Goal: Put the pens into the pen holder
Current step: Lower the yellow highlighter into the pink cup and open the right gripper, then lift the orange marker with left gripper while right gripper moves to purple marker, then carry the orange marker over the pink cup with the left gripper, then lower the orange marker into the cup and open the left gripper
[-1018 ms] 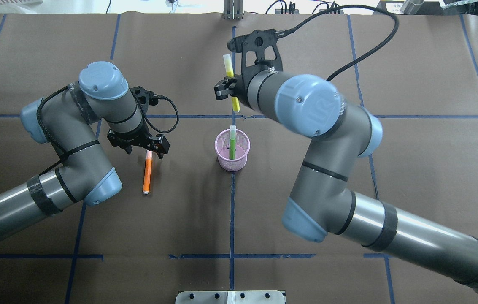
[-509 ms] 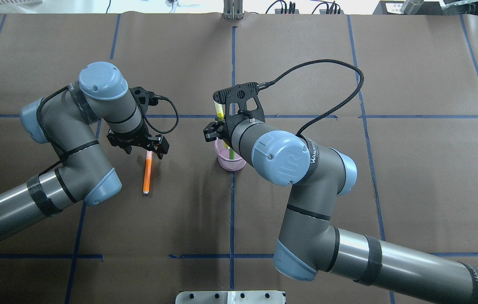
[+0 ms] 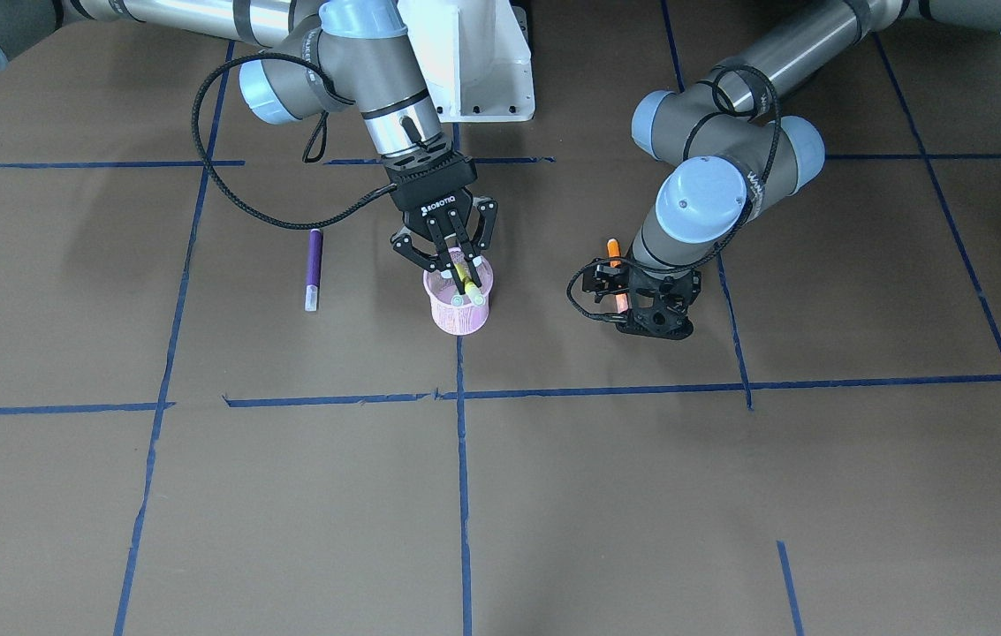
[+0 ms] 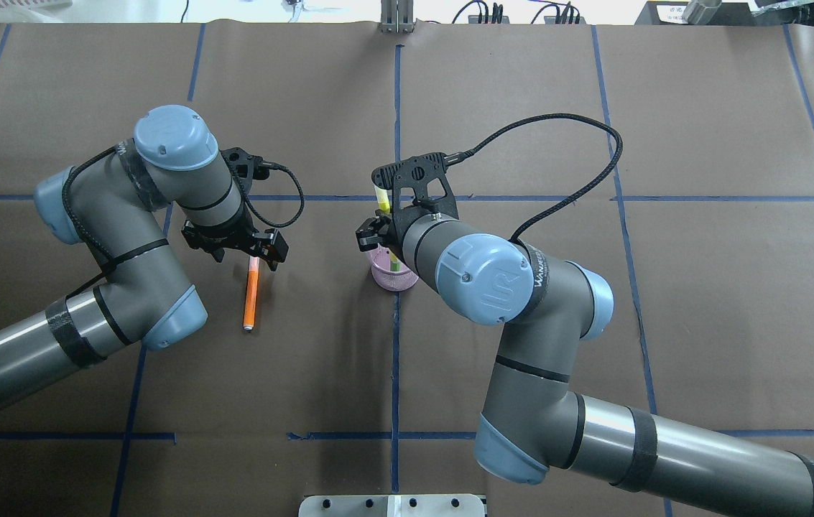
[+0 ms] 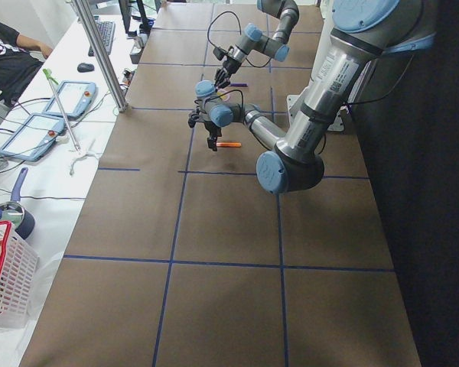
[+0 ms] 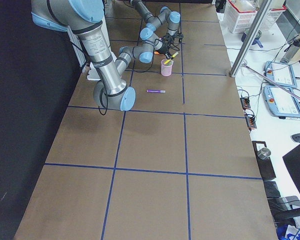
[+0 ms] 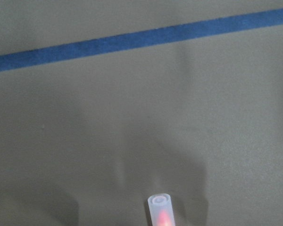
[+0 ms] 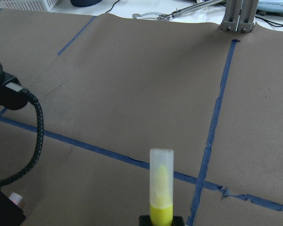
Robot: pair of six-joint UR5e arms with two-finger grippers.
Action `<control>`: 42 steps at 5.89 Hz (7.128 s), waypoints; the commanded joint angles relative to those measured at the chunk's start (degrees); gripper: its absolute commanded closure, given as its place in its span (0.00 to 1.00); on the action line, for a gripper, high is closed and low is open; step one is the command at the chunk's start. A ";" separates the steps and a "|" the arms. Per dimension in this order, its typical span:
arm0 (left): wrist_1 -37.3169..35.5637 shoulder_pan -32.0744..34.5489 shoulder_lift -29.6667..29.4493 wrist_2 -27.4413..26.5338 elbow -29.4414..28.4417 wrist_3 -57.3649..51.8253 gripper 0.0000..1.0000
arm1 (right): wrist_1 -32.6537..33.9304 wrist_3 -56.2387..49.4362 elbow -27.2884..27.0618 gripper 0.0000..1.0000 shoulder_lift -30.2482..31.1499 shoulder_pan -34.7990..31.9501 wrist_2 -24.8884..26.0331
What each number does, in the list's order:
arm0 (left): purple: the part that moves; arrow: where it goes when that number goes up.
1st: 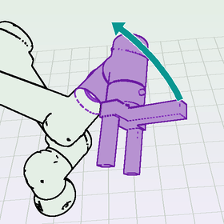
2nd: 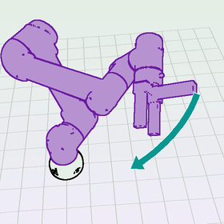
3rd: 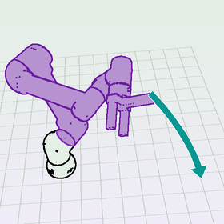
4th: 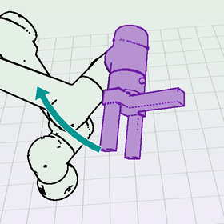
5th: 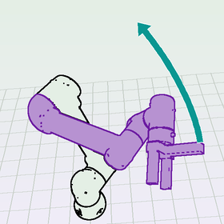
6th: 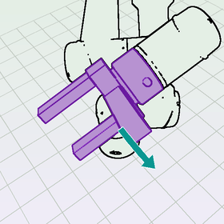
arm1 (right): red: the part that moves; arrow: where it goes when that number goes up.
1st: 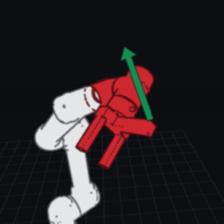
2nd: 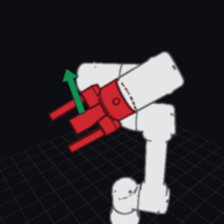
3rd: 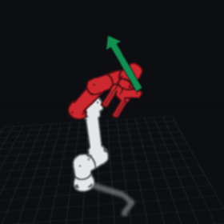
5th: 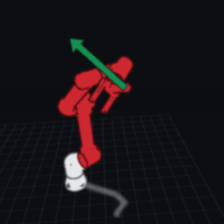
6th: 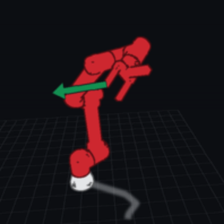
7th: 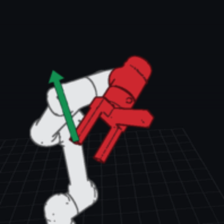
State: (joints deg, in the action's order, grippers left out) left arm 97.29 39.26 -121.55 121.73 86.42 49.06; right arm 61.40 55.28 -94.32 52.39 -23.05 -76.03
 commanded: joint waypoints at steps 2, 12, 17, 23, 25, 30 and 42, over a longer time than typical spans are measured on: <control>0.00 -0.06 0.00 0.00 -0.03 -0.11 0.00 | 0.04 0.18 -0.08 0.00 0.17 -0.06 0.00; 0.00 2.56 -0.35 -0.52 1.37 -0.37 0.99 | 27.34 -9.58 -4.39 0.00 4.38 -25.38 -43.50; -0.09 6.54 -2.89 -7.36 8.93 0.24 1.00 | 28.69 -3.62 1.84 0.00 5.52 -17.12 -42.97; 0.09 6.89 -11.68 -16.25 10.08 12.54 1.00 | 28.69 6.15 2.91 0.00 6.58 -14.92 -43.68; 0.09 6.80 -13.26 -16.35 10.78 14.83 1.00 | 21.97 8.16 5.52 0.00 8.16 -14.13 -43.59; 17.40 -2.24 -13.18 -34.62 9.91 23.61 1.00 | 17.70 12.04 4.76 0.00 8.43 -13.77 -44.12; 24.88 -17.81 -4.48 -52.56 9.73 24.94 1.00 | 17.71 12.57 4.93 0.00 8.25 -13.77 -44.21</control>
State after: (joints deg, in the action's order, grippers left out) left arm 122.23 21.80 -126.01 69.44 96.19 74.01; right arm 79.10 67.85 -89.36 60.65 -36.82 -120.23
